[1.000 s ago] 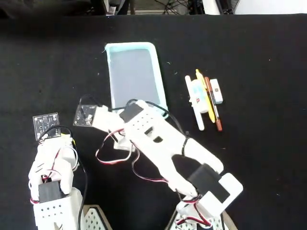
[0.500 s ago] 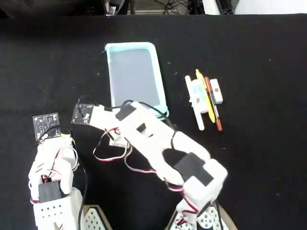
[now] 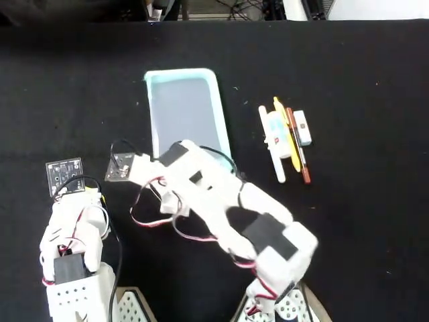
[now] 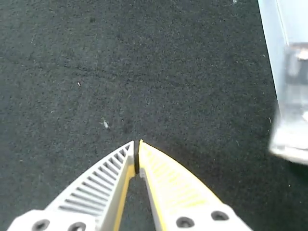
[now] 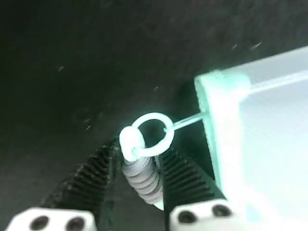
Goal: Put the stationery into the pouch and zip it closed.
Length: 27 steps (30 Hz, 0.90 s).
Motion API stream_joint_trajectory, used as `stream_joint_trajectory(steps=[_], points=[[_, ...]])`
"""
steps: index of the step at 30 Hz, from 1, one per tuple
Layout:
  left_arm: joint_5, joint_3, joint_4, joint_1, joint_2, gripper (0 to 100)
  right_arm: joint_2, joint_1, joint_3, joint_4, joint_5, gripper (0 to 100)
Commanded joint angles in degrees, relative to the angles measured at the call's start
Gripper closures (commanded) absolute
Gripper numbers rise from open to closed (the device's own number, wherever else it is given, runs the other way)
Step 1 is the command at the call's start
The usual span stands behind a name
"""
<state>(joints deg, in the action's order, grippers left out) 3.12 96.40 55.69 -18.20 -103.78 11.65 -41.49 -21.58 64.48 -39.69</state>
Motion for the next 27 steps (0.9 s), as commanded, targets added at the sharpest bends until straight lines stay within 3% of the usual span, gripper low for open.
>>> stream_joint_trajectory(steps=[1,8,13,15,20,23,27], points=[[-0.2,0.9,-0.9,-0.4,-0.2,96,-10.9,-0.8,-6.3,0.9,1.1,98.7],[-0.2,0.9,-0.9,-0.3,-0.2,96,-30.8,3.3,-25.4,-7.5,1.3,98.6],[-0.2,0.9,-1.0,0.0,-0.4,96,-39.4,10.1,-29.9,-16.4,10.3,98.6],[-0.2,0.2,-1.2,1.5,-0.4,95,-41.5,10.8,-28.0,-15.6,10.7,98.6],[0.6,-8.2,-1.1,2.0,-0.3,82,-43.3,10.7,-12.0,-3.5,10.7,98.6],[4.1,-17.4,-1.0,2.5,-0.3,88,-43.3,10.7,0.1,2.7,10.5,98.6],[1.5,-28.0,-0.4,4.4,0.5,91,-43.2,9.3,8.0,6.9,9.6,98.6]])
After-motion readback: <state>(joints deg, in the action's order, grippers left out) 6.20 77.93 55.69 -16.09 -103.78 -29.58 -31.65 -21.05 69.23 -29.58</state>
